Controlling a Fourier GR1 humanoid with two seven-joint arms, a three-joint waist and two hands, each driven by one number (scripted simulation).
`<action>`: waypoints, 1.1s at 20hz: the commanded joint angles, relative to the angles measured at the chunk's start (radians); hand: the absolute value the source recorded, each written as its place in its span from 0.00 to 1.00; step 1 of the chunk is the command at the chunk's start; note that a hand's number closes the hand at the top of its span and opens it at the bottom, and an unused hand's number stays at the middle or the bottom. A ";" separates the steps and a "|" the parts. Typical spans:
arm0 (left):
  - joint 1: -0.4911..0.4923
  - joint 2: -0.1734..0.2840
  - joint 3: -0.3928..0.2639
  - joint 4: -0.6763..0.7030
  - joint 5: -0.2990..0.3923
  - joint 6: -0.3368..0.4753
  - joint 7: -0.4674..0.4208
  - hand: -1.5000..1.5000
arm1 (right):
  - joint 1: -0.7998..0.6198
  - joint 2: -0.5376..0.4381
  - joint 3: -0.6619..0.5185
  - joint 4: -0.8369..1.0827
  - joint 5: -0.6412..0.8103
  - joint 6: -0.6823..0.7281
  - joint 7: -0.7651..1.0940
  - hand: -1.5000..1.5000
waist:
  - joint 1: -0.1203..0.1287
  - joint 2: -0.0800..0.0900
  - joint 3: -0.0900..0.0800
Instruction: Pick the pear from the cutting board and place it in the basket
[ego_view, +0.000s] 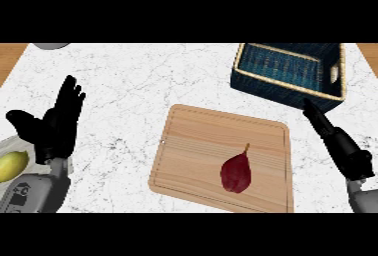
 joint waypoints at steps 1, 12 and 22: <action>-0.021 0.044 0.004 0.002 -0.014 -0.022 0.056 0.50 | 0.002 0.042 -0.082 0.063 -0.102 0.044 -0.120 1.00 | -0.003 -0.020 -0.034; -0.020 0.120 0.030 0.140 0.062 -0.223 0.038 0.50 | -0.133 0.361 0.115 -0.148 0.155 -0.261 -0.329 0.00 | -0.005 -0.022 -0.038; 0.020 0.135 0.067 0.130 0.077 -0.255 0.033 0.50 | -0.293 0.292 0.175 -0.446 0.305 -0.297 0.527 0.00 | -0.023 -0.034 -0.041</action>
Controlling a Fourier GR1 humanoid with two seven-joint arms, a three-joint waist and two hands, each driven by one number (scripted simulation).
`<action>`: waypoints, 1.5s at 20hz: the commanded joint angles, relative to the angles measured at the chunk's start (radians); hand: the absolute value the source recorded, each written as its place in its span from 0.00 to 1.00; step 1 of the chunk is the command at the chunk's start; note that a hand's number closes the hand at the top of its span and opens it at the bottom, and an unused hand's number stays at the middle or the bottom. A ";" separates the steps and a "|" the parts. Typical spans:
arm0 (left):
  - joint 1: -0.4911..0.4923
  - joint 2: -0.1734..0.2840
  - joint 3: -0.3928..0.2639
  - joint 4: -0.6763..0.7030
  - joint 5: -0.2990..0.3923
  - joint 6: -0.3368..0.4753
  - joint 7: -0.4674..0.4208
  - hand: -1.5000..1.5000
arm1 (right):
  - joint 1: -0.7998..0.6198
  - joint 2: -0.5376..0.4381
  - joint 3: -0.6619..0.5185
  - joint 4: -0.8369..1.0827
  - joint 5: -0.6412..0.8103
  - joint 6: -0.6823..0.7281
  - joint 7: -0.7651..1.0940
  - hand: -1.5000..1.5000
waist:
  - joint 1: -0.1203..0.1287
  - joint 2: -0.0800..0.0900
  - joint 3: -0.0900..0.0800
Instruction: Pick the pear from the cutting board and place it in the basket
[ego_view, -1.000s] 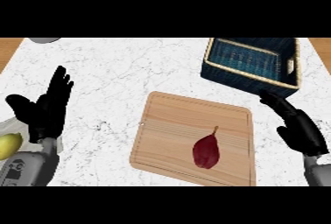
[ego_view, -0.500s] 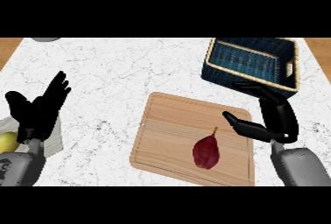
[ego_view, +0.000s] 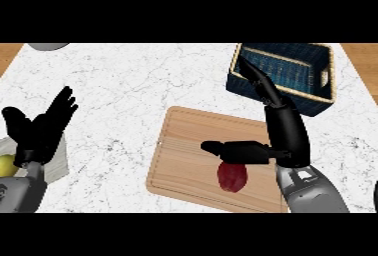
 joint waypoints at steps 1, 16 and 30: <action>0.003 -0.003 0.014 0.017 0.001 -0.003 -0.020 0.50 | -0.098 -0.130 -0.029 -0.063 0.039 0.102 0.336 0.00 | -0.008 -0.003 -0.002; 0.042 0.014 0.025 -0.018 -0.013 -0.017 -0.012 0.50 | -0.194 -0.550 -0.273 -0.234 -0.383 0.673 1.018 0.00 | -0.011 -0.003 0.002; -0.049 -0.027 0.057 0.013 -0.043 -0.039 0.049 0.50 | 0.268 -0.493 -0.590 -0.450 -0.520 0.659 0.772 0.00 | -0.001 0.006 0.004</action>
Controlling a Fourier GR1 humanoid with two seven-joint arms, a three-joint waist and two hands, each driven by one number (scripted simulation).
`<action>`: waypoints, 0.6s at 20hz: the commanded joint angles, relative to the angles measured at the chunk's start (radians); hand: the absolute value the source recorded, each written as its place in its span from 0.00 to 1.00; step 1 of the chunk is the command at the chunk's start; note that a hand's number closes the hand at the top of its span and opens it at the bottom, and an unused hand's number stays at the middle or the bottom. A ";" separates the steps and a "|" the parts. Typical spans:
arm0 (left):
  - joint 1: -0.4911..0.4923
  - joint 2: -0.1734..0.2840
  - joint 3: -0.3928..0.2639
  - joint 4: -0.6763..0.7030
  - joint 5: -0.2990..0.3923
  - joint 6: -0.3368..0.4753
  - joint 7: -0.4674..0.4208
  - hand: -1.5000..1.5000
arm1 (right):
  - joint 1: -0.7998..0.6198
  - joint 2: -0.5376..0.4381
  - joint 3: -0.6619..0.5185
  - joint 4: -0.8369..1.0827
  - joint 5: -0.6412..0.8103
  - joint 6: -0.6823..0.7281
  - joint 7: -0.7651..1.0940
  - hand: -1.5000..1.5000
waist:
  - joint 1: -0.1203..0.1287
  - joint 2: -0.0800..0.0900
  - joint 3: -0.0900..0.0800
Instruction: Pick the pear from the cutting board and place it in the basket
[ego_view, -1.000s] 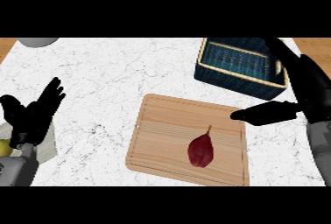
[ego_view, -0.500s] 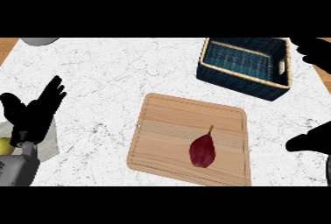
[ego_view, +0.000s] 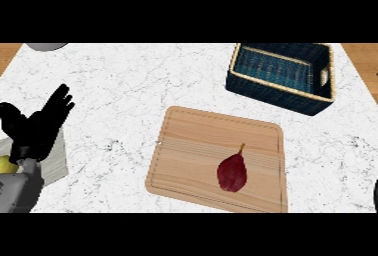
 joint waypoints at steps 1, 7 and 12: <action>0.001 -0.011 0.030 0.002 -0.004 -0.005 -0.004 0.50 | 0.141 0.099 -0.045 -0.096 0.086 -0.002 -0.070 0.00 | 0.006 0.002 0.000; -0.042 -0.039 0.014 0.029 -0.019 -0.041 0.012 0.50 | 0.218 0.299 0.168 -0.091 0.406 -0.037 -0.219 0.00 | 0.016 0.005 0.000; -0.026 -0.080 -0.003 0.018 -0.070 -0.005 -0.007 0.50 | 0.248 0.424 0.277 0.019 0.629 -0.121 -0.386 0.00 | 0.017 0.005 0.000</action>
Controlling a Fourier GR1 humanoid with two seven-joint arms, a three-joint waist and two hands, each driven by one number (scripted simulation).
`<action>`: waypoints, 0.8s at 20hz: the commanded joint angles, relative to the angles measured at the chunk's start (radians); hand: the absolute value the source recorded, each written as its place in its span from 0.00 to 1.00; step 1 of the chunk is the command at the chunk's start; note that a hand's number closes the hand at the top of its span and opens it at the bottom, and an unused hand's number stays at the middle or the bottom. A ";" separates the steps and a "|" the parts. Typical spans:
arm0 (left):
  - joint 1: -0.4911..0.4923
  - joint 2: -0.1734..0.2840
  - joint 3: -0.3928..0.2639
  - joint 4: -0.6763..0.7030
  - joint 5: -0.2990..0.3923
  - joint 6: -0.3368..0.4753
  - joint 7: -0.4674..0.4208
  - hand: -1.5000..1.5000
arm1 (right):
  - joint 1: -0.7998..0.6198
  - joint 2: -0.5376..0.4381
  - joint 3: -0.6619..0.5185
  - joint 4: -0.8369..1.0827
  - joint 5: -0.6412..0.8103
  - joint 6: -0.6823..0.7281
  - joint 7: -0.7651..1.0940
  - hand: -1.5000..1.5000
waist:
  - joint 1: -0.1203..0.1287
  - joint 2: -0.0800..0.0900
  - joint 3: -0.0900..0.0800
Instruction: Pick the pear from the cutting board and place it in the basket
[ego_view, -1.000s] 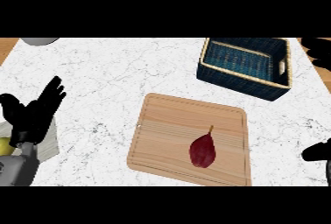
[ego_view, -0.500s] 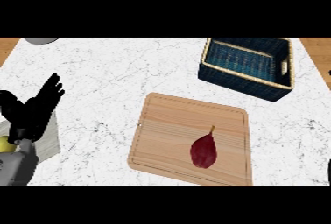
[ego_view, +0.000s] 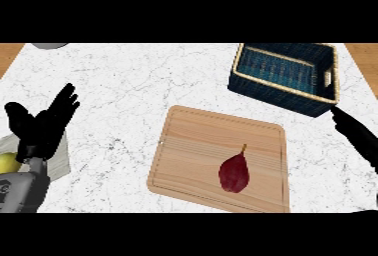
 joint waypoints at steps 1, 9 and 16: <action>-0.021 0.018 0.030 0.024 0.020 -0.046 0.017 0.50 | -0.013 0.116 0.121 0.141 0.201 -0.080 -0.153 0.00 | 0.006 0.002 0.000; 0.015 0.013 0.053 -0.018 0.016 -0.081 0.018 0.50 | -0.067 0.241 0.149 0.444 0.296 -0.221 -0.373 0.00 | 0.006 0.002 0.000; 0.019 -0.059 0.043 -0.045 -0.065 -0.007 0.022 0.50 | -0.101 0.255 0.201 0.523 0.342 -0.175 -0.307 0.00 | 0.003 0.000 0.000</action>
